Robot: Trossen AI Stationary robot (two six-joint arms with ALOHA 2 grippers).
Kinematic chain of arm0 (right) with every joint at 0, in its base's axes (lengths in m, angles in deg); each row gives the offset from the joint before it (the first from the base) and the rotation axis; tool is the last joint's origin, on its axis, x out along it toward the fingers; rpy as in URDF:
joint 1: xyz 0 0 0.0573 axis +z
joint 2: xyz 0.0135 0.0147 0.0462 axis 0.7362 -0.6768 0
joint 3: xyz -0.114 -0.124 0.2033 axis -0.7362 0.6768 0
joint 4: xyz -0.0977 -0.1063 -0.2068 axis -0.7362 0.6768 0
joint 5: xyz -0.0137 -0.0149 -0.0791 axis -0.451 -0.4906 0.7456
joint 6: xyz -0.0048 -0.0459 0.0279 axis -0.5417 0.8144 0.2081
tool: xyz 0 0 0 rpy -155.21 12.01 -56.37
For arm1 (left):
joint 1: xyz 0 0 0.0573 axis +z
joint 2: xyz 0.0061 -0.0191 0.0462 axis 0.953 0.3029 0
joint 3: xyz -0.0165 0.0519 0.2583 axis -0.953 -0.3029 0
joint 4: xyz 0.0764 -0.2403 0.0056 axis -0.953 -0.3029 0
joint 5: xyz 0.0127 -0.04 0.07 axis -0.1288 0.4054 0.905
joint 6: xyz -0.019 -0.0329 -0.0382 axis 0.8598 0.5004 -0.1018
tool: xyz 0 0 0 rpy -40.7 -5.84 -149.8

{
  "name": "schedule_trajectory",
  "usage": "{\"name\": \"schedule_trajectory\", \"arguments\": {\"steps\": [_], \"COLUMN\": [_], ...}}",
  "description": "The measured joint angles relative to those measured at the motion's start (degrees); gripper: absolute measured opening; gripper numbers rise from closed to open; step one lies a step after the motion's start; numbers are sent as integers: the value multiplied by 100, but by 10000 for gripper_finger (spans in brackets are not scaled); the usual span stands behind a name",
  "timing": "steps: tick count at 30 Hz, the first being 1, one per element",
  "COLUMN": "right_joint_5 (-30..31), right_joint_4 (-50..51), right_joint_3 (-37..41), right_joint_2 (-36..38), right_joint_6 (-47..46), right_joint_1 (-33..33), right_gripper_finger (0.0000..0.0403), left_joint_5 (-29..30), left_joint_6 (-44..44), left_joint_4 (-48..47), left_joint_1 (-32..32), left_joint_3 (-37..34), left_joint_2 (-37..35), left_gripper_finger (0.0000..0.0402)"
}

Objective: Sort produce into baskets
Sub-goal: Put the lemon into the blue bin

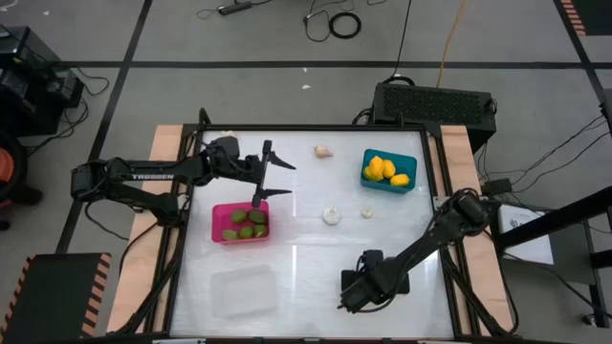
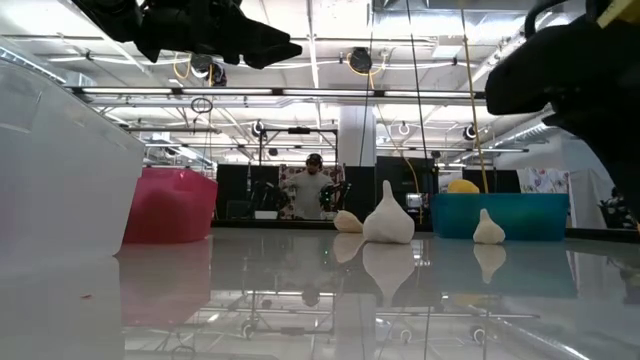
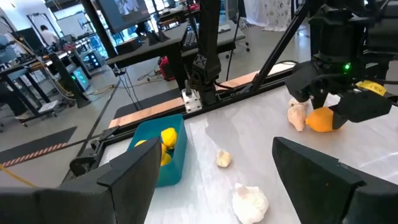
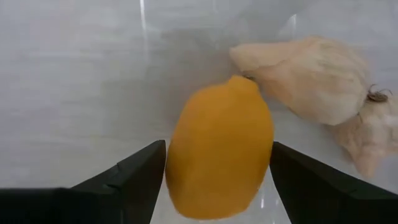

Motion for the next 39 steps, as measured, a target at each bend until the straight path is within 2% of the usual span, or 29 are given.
{"name": "schedule_trajectory", "arguments": {"steps": [10,13,17,25,34,39], "right_joint_5": [-27,29,316,1203,2213,2615], "right_joint_4": [-115,-107,92,859,2317,2307], "right_joint_3": [2,2,2,2,2,141], "right_joint_2": [-19,46,241,933,1605,1817], "right_joint_6": [288,516,1136,2927,4510,5586], "right_joint_1": [-35,-127,-395,-1352,-2645,-3496], "right_gripper_finger": [197,191,207,209,209,208], "left_joint_5": [0,0,0,0,79,79], "left_joint_6": [-9,-11,-3,149,162,158], "left_joint_4": [-105,-36,-77,-364,-986,-1087], "left_joint_1": [0,-2,0,-2,0,0], "left_joint_3": [0,3,0,0,0,0], "left_joint_2": [68,96,125,118,120,120], "left_gripper_finger": [313,313,313,313,313,313]}}
